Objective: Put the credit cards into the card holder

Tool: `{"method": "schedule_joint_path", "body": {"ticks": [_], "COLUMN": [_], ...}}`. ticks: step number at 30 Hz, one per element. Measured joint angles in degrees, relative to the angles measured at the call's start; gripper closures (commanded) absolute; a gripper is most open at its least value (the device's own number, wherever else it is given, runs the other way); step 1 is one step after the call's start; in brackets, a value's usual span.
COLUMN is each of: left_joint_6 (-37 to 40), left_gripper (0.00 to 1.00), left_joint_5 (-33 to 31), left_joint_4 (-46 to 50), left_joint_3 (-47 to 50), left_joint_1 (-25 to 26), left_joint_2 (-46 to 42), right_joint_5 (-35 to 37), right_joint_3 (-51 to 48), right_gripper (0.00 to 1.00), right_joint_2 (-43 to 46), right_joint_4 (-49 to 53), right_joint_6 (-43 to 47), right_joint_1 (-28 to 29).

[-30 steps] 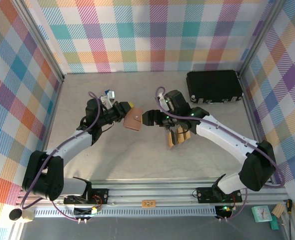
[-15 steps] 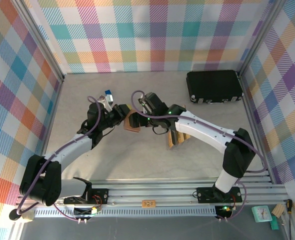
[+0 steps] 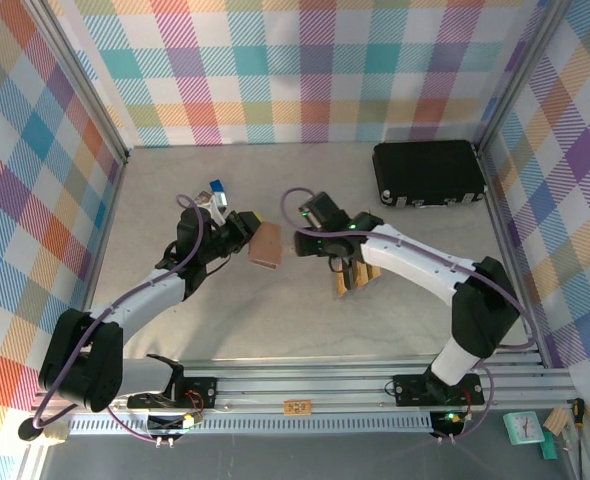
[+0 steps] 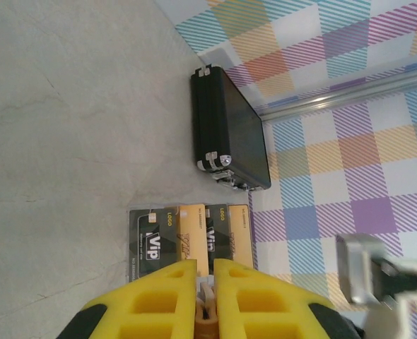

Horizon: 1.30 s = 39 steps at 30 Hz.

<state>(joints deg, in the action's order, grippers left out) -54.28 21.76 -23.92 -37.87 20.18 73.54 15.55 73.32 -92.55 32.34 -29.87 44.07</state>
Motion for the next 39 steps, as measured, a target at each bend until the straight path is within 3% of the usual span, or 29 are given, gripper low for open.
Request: {"method": "schedule_joint_path", "body": {"ticks": [3,9,18,39], "left_joint_6": [0.9,-0.4,-12.6,-18.0], "left_gripper": [1.00,1.00,1.00,1.00], "left_joint_5": [0.0,3.8,8.7,9.3], "left_joint_4": [0.1,-3.5,-19.6,-23.2], "left_joint_3": [0.0,-0.2,0.3,0.5], "left_joint_1": [-0.1,-3.0,-6.9,-6.9], "left_joint_2": [0.0,3.0,8.5,7.1], "right_joint_5": [-0.8,-12.3,-28.9,-35.6], "right_joint_3": [-3.2,-3.3,-10.9,-13.8], "right_gripper": [0.35,0.34,0.41,0.48], "right_joint_2": [4.5,13.0,10.7,2.5], "right_joint_4": [0.6,-3.3,-18.8,-35.3], "right_joint_6": [0.4,0.1,-9.1,-20.6], "right_joint_1": [-4.2,-3.5,-3.2,-3.2]}}
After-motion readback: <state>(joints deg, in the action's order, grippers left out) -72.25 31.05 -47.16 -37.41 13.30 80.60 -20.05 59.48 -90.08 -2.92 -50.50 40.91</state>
